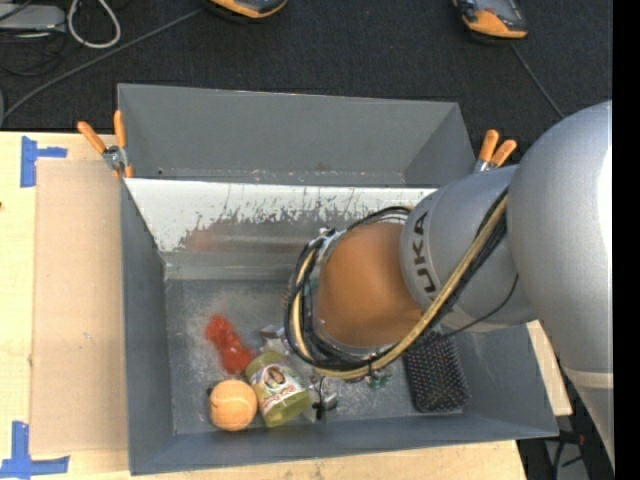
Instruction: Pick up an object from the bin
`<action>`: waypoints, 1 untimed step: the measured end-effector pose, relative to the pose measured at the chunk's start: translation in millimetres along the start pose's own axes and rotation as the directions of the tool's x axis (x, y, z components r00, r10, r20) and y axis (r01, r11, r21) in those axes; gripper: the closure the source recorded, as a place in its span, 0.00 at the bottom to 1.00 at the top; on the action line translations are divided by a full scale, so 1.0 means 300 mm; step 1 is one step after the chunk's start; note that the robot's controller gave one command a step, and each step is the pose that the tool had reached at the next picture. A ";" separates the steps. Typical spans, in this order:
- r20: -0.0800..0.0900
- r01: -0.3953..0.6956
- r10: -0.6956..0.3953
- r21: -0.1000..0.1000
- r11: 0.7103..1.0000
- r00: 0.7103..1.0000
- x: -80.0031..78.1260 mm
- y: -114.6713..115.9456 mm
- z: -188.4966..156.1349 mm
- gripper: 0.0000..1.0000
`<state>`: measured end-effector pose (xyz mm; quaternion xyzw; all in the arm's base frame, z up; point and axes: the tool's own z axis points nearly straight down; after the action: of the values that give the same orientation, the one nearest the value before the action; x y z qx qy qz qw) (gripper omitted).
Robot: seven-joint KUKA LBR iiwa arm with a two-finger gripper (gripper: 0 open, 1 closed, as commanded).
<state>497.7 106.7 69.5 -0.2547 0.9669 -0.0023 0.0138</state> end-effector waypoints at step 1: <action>0.000 -0.020 0.020 0.000 1.000 1.000 -0.011 0.010 0.001 0.00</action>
Offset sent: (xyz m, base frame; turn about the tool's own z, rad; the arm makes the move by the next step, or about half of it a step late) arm 0.0173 0.0197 0.0005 -0.0423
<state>499.0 110.9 69.4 -0.2451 0.9694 -0.0023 0.0138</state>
